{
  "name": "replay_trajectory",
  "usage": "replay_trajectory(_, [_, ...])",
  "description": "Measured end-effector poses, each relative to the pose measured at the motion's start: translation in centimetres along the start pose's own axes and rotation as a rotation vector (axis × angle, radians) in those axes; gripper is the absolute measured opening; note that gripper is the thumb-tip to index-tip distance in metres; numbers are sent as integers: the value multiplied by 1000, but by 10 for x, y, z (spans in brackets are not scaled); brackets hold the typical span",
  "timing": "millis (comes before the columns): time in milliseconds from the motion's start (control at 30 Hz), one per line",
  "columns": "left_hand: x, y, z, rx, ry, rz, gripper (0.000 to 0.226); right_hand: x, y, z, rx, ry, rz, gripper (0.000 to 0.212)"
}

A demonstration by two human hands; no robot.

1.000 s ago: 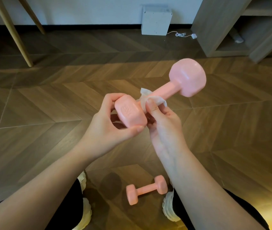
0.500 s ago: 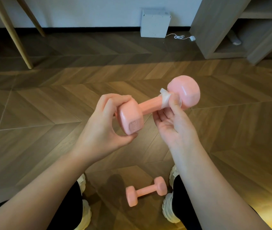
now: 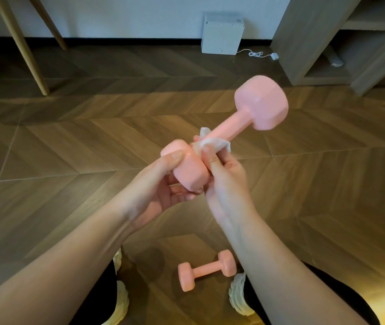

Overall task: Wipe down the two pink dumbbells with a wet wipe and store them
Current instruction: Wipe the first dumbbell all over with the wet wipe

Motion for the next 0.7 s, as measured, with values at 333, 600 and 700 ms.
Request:
replay_trajectory(333, [6,-2,-3,22,-71,26,85,20,-17,-33,57,-125,143,28])
replay_trajectory(600, [0,-1,-12,-52,-42,96,78,12,1,1,-74,84,137,44])
replay_trajectory(700, [2,-1,-10,-65,-57,100,80,10,-3,-9,-34,99,169,31])
Point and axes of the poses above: each hand's wrist, its own y-axis away from the middle knuckle, its own x-axis out of the back of the hand, z = x × y, the point moved 5 cm from there along -y, towards the middle knuckle, and after that the axes turned 12 degrees about z, right-handed, at the moved point
